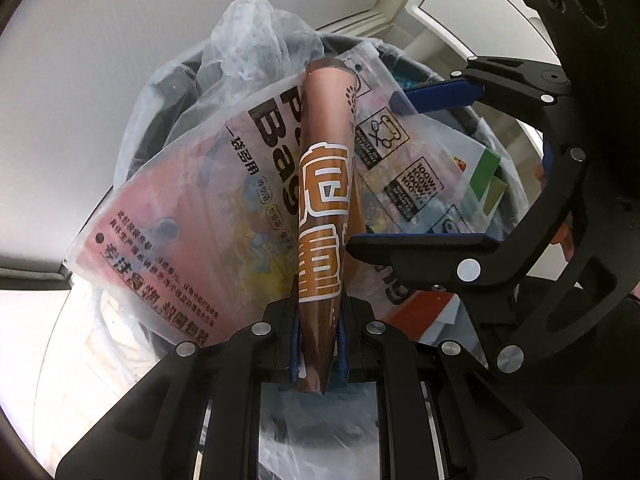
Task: Collect trash
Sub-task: 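Open the left gripper to drop the brown leaflet into the bin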
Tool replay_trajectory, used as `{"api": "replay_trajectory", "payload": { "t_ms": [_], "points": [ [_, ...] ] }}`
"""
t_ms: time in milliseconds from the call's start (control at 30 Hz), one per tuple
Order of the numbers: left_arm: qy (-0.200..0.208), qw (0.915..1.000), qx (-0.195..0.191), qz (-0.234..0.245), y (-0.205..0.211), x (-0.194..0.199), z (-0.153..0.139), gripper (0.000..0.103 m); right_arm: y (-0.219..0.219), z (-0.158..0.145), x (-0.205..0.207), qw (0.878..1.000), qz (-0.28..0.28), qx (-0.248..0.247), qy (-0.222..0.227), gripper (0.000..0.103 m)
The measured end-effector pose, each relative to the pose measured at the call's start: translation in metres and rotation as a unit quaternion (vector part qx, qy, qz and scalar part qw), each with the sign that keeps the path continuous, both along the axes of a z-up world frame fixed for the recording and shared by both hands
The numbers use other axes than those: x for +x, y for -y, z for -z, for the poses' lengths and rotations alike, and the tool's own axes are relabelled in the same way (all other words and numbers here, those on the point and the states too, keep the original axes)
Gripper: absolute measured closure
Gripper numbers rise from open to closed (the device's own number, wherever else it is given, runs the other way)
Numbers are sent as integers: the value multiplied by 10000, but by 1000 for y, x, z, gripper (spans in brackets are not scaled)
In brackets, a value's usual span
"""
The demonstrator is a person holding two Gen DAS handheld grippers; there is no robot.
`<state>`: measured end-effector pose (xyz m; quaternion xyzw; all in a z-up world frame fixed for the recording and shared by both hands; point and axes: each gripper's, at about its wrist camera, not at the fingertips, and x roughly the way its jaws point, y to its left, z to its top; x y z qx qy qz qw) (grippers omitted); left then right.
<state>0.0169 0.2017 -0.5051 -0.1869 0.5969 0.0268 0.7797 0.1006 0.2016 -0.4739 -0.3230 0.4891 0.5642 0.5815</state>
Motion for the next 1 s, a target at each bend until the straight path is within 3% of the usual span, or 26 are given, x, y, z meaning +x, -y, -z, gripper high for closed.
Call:
{"api": "replay_trajectory", "payload": {
  "t_ms": [433, 633, 833, 1000],
  "points": [
    [115, 9999, 53, 97, 3, -1, 7, 90, 17, 3, -18, 9997, -66, 186, 117, 7],
    [204, 9994, 112, 261, 13, 0, 5, 81, 31, 2, -20, 9992, -147, 328, 169, 7],
    [374, 9961, 348, 720, 32, 5, 2, 60, 45, 3, -23, 9985, -92, 502, 202, 7],
    [524, 9929, 512, 936, 45, 7, -1, 35, 54, 6, -30, 9973, -59, 651, 319, 7]
  ]
}}
